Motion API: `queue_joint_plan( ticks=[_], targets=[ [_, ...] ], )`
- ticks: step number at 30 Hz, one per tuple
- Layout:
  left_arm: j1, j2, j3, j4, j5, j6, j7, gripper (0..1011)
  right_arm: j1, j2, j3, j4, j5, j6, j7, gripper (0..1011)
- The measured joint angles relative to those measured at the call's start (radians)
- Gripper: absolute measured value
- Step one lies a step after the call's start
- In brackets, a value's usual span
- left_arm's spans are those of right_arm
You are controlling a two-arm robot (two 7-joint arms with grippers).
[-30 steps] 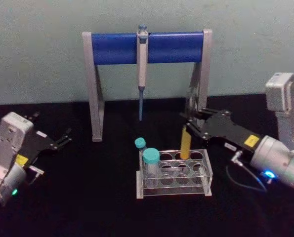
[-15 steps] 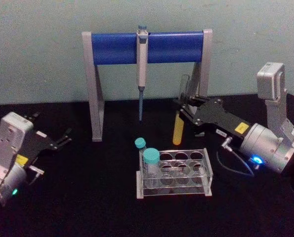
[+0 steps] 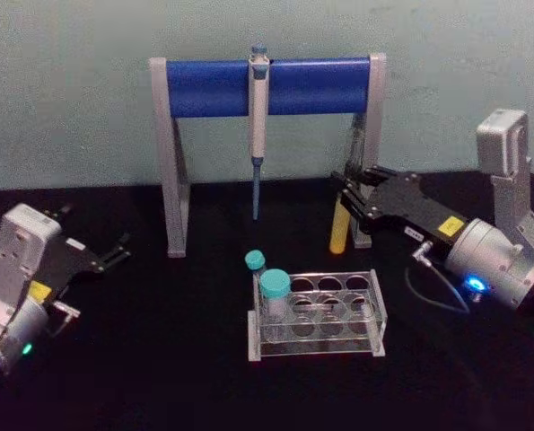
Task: Pick up the test tube from the test tube rack, shake it, then place it back into the test tube rack.
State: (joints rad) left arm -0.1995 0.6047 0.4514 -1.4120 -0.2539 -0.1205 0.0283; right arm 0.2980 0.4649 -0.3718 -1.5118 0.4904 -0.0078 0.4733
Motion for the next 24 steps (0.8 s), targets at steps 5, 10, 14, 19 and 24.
queue_joint_plan(
  ticks=[5, 10, 14, 19, 24],
  targets=[
    [0.000, 0.000, 0.000, 0.000, 0.000, 0.000, 0.000, 1010, -0.028, 0.015, 0.021, -0.038, -0.008, 0.008, -0.024, 238],
    [0.000, 0.000, 0.000, 0.000, 0.000, 0.000, 0.000, 1010, -0.070, 0.037, 0.043, -0.094, -0.015, 0.029, -0.049, 238],
    [0.000, 0.000, 0.000, 0.000, 0.000, 0.000, 0.000, 1010, -0.099, 0.051, 0.055, -0.129, -0.018, 0.046, -0.061, 238],
    [0.000, 0.000, 0.000, 0.000, 0.000, 0.000, 0.000, 1009, -0.137, 0.068, 0.066, -0.173, -0.018, 0.065, -0.064, 238],
    [0.000, 0.000, 0.000, 0.000, 0.000, 0.000, 0.000, 1010, -0.159, 0.077, 0.061, -0.208, -0.005, 0.081, -0.045, 238]
  ],
)
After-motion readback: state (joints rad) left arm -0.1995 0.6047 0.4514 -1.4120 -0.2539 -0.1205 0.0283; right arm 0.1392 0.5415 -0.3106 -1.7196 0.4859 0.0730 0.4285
